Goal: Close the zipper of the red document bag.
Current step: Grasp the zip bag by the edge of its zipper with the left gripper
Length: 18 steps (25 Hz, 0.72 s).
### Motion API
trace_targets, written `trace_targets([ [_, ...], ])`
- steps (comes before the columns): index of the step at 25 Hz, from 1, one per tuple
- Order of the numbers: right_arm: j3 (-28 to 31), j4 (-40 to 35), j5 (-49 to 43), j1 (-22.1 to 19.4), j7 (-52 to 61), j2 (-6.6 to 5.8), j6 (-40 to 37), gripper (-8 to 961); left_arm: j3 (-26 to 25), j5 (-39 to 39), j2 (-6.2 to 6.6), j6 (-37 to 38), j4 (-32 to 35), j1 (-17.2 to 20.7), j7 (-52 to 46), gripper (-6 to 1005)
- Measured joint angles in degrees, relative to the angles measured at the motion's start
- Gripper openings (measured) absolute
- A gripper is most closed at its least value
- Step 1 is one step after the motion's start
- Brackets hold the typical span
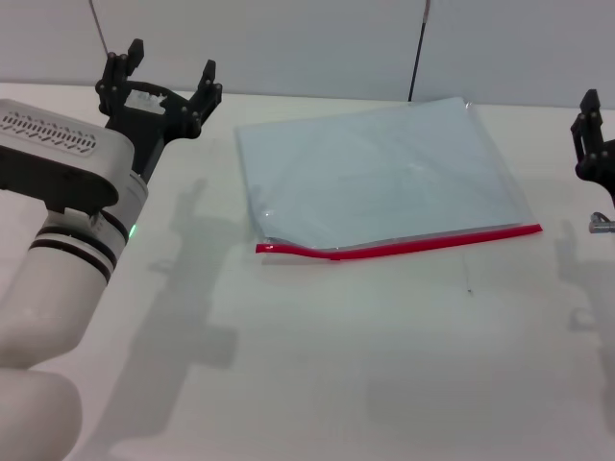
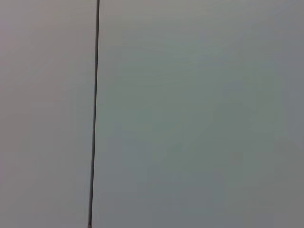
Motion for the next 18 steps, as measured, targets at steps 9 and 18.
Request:
trace_targets([
  [9, -0.1, 0.0, 0.0, 0.2, 0.0, 0.00, 0.0, 572, 0.1, -1.6, 0.00, -0.1, 0.2, -0.1, 0.0, 877],
  [18, 0.4, 0.0, 0.0, 0.5, 0.0, -0.03, -0.7, 572, 0.2, -1.7, 0.04, 0.1, 1.3, -0.2, 0.2, 876],
])
